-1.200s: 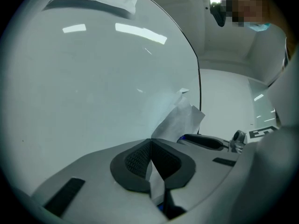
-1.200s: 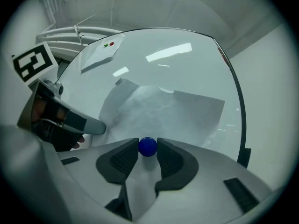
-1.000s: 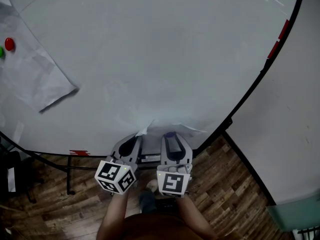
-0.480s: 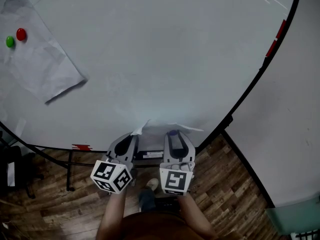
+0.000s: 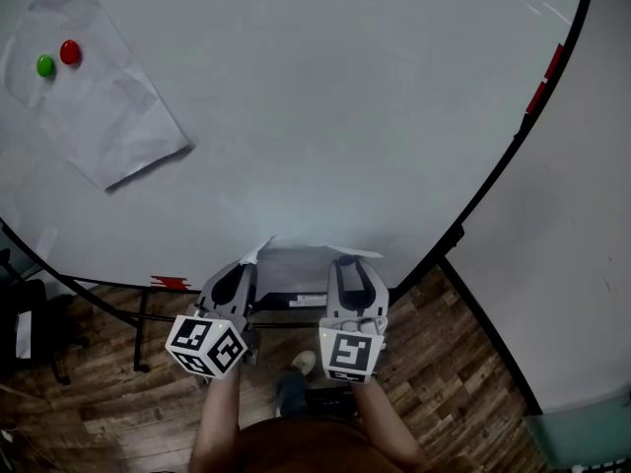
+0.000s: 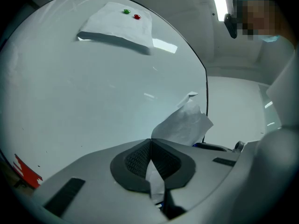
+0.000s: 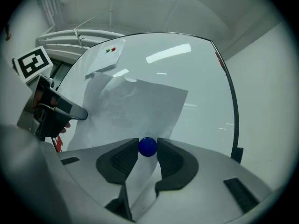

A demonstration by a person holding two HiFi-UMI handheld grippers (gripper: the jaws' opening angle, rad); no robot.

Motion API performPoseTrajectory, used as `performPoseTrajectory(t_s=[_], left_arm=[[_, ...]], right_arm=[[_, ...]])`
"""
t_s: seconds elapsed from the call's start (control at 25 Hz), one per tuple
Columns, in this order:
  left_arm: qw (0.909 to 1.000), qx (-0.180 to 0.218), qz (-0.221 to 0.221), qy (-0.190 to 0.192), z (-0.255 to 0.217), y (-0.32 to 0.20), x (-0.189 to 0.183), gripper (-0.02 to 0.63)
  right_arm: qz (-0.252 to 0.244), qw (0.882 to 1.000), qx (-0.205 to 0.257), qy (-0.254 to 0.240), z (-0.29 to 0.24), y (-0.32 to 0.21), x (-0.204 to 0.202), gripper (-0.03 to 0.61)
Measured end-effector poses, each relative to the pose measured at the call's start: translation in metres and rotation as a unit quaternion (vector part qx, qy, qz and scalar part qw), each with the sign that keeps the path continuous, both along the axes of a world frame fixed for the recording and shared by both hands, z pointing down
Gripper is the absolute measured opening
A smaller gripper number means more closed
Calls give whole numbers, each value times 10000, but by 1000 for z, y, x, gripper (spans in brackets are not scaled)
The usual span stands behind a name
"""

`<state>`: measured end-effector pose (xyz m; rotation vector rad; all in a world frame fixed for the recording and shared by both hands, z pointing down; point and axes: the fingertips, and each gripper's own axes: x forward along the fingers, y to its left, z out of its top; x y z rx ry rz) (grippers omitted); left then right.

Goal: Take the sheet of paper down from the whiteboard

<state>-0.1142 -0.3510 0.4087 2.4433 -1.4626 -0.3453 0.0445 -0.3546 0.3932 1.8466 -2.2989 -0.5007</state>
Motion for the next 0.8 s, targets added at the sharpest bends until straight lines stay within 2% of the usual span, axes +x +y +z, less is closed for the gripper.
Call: performPoseTrajectory(t_s=[0.8], left_arm=[[9962,13,-826,276,-10,15,-75,25]], right_arm=[[-139,9998,-130,-105,1,-1,-6,138]])
